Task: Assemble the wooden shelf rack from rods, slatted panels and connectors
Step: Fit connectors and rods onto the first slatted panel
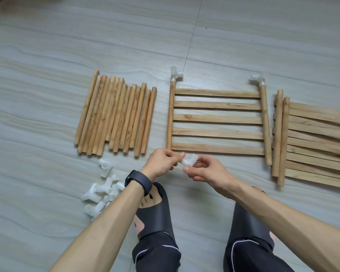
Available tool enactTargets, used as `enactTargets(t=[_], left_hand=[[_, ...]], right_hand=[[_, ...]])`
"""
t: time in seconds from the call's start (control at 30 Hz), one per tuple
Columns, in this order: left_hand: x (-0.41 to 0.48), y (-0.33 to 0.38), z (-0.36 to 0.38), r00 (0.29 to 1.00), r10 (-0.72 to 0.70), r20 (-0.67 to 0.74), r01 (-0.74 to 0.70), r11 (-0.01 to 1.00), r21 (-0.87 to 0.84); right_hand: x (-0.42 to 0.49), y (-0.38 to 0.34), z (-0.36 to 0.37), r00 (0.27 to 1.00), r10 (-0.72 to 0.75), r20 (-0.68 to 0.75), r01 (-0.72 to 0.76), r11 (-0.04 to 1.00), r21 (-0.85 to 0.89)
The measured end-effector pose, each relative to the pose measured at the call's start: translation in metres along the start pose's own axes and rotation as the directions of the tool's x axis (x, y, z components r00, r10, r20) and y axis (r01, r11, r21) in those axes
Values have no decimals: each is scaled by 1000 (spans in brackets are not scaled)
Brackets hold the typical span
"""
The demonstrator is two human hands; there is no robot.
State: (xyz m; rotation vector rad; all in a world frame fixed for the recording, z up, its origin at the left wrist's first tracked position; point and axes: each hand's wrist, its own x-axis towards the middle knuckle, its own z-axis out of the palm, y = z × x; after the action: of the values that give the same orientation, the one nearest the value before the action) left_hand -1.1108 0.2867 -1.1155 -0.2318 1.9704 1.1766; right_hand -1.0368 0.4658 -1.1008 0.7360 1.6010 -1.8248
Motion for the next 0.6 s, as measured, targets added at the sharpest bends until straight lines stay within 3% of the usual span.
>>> enactTargets(t=[0.07, 0.17, 0.2, 0.33, 0.47, 0.6], left_hand=[[5, -2, -5, 996, 38, -86, -38, 999, -3], [14, -2, -21, 923, 130, -362, -86, 987, 136], [19, -2, -27, 922, 123, -368, -70, 985, 155], [39, 4, -41, 989, 23, -149, 8, 979, 205], [50, 6, -38, 991, 60, -123, -31, 974, 226], [48, 8, -37, 993, 53, -106, -31, 980, 195]], right_hand=[[5, 0, 3, 1000, 21, -14, -20, 997, 69], [12, 5, 14, 992, 122, -44, -114, 982, 148], [14, 7, 19, 986, 159, -49, -150, 977, 154], [19, 18, 29, 977, 209, -37, -201, 967, 157], [28, 19, 30, 977, 209, -35, -199, 961, 194], [35, 15, 31, 977, 193, -88, -182, 976, 122]])
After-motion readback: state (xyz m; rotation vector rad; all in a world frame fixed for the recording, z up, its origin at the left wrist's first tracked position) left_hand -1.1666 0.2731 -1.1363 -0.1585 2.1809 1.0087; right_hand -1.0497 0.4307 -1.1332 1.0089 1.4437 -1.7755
